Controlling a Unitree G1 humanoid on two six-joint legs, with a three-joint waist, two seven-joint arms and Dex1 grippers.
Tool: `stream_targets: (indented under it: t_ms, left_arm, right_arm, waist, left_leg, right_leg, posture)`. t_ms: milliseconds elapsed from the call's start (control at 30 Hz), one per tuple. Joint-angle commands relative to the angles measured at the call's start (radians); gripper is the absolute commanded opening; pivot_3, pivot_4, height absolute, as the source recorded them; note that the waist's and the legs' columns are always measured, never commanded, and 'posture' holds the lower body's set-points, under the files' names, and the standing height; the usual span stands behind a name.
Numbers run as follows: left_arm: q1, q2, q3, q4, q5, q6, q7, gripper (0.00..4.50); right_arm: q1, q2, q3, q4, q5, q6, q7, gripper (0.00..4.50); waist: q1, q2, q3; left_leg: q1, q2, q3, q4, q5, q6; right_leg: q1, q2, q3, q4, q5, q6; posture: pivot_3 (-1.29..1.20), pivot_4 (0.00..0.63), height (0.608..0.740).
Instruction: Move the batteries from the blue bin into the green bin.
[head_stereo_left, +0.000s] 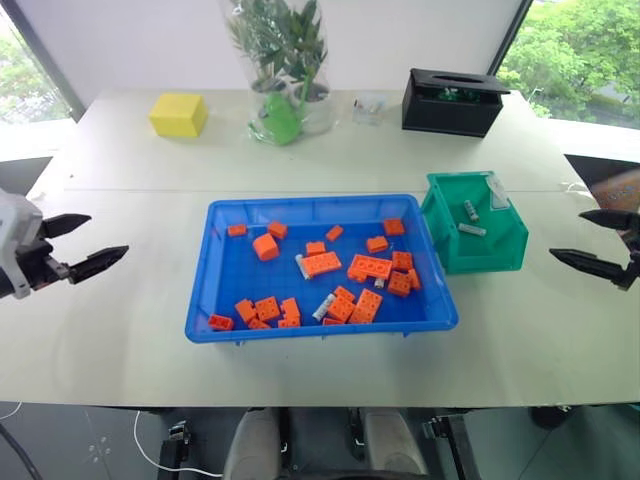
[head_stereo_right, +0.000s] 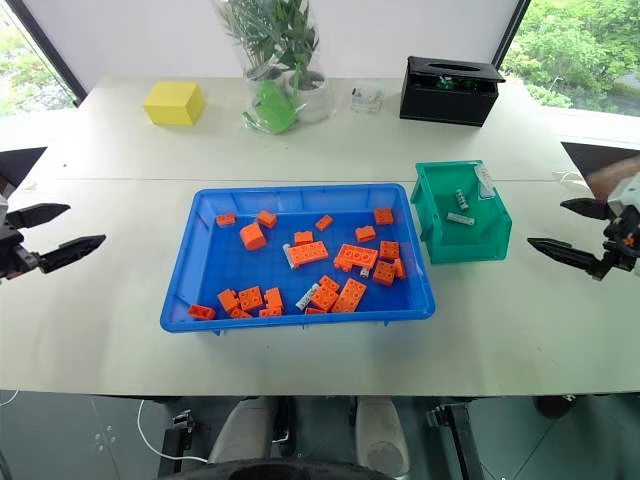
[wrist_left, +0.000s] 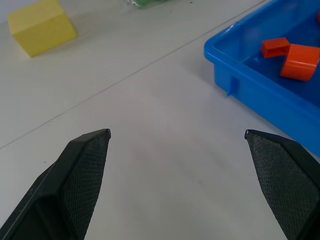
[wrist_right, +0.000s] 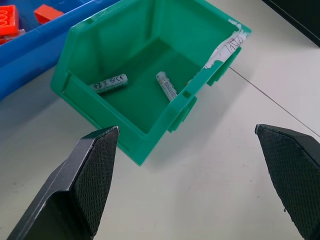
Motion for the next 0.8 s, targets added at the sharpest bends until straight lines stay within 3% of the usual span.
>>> stream_targets:
  t_ms: [33, 333, 567, 800]
  left_arm:
    - [-0.001, 0.017, 0.033, -0.039, -0.009, -0.003, 0.003, 4.50]
    - [-0.033, -0.005, 0.002, -0.074, -0.013, 0.029, 0.045, 4.50]
    - [-0.059, -0.034, -0.028, -0.172, -0.042, 0.065, 0.060, 4.50]
    - [-0.131, -0.029, -0.142, -0.338, -0.171, 0.195, -0.024, 4.50]
  right_arm:
    - [-0.029, -0.016, -0.009, 0.021, -0.002, -0.023, -0.001, 4.49]
    - [-0.112, -0.024, 0.040, 0.123, -0.032, -0.048, 0.005, 4.49]
    - [-0.281, -0.022, 0.110, 0.143, -0.046, -0.008, 0.010, 4.49]
    - [-0.509, 0.085, 0.292, -0.156, 0.022, 0.208, 0.108, 4.49]
  waist:
    - [0.000, 0.000, 0.000]
    - [0.000, 0.000, 0.000]
    - [-0.003, 0.001, 0.001]
    - [-0.005, 0.002, 0.001]
  left_leg:
    - [0.000, 0.000, 0.000, 0.000, 0.000, 0.000]
    - [0.000, -0.001, 0.000, 0.000, 0.000, 0.000]
    - [0.000, -0.001, 0.001, 0.001, 0.000, 0.000]
    - [0.000, 0.000, 0.001, 0.001, 0.000, 0.000]
  right_leg:
    - [0.000, 0.000, 0.000, 0.000, 0.000, 0.000]
    - [0.000, 0.002, 0.000, 0.000, 0.000, 0.000]
    - [0.000, 0.002, 0.001, 0.002, 0.000, 0.000]
    - [-0.001, 0.005, 0.001, 0.004, 0.000, 0.001]
  posture:
    - [0.00, 0.150, 0.736]
    - [0.00, 0.150, 0.736]
    - [0.00, 0.150, 0.736]
    - [0.00, 0.150, 0.736]
